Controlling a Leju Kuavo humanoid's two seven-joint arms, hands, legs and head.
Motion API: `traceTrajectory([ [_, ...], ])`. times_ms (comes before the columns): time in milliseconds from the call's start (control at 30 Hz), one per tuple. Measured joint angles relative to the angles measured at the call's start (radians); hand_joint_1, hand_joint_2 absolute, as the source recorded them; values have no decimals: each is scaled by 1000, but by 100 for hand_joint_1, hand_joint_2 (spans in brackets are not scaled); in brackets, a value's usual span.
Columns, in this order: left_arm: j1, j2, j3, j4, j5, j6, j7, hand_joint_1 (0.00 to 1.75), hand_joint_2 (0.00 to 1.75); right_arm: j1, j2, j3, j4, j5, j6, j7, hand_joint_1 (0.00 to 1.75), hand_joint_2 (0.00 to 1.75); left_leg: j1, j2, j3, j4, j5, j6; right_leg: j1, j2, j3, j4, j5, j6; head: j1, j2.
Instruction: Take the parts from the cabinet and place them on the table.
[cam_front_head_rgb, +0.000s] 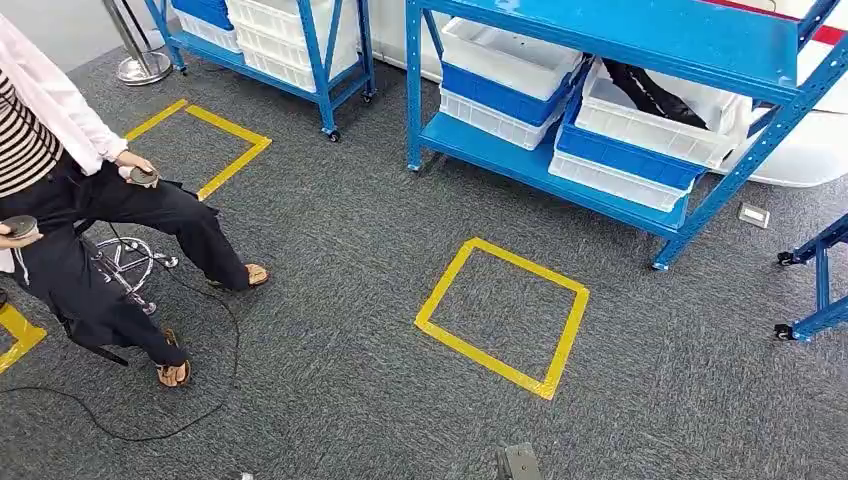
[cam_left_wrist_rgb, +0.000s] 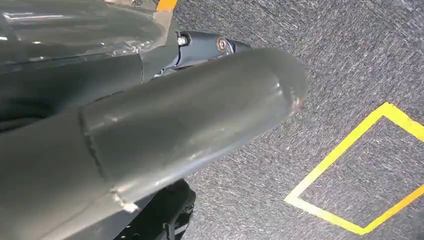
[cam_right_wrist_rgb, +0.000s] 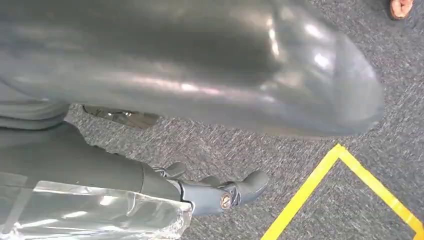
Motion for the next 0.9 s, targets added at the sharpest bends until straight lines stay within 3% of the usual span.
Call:
traceTrajectory([
  [367, 0, 0, 0, 0, -1, 12, -9, 0, 0, -1, 1, 0, 0, 1, -2, -8, 0, 0, -3, 0, 0, 0, 0, 0, -1, 0, 0, 0, 0, 0, 0, 0],
  [533, 0, 0, -6, 0, -20, 76, -67, 0, 0, -2, 2, 2, -10, 0, -14, -51, 0, 0, -3, 0, 0, 0, 0, 0, -1, 0, 0, 0, 0, 0, 0, 0],
  [767, 1, 11, -5, 0, -10, 85, -92, 0, 0, -6, 17, 18, -38, -5, -20, -119, 0, 0, -8, 0, -2, 2, -4, 6, -16, 0, 2, -3, 1, 2, -1, 0],
  [800, 2, 14, -5, 0, -6, 87, -96, 0, 0, -6, 19, 20, -41, -9, -23, -124, 0, 0, -10, 0, -2, 1, -4, 7, -17, 0, 2, -6, 2, 3, -1, 0],
  [867, 4, 15, -4, 0, -1, 94, -110, 0, 0, -6, 21, 23, -45, -18, -29, -126, 0, 0, -6, -3, 0, -14, -5, 25, -12, 1, 6, 17, 17, 20, 0, 0],
  [900, 5, 15, -3, 0, 6, 94, -115, 0, 0, -6, 21, 24, -47, -21, -34, -126, 0, 0, -1, 0, 13, -23, -2, 27, -17, 0, -8, 34, 5, 19, -2, 0],
])
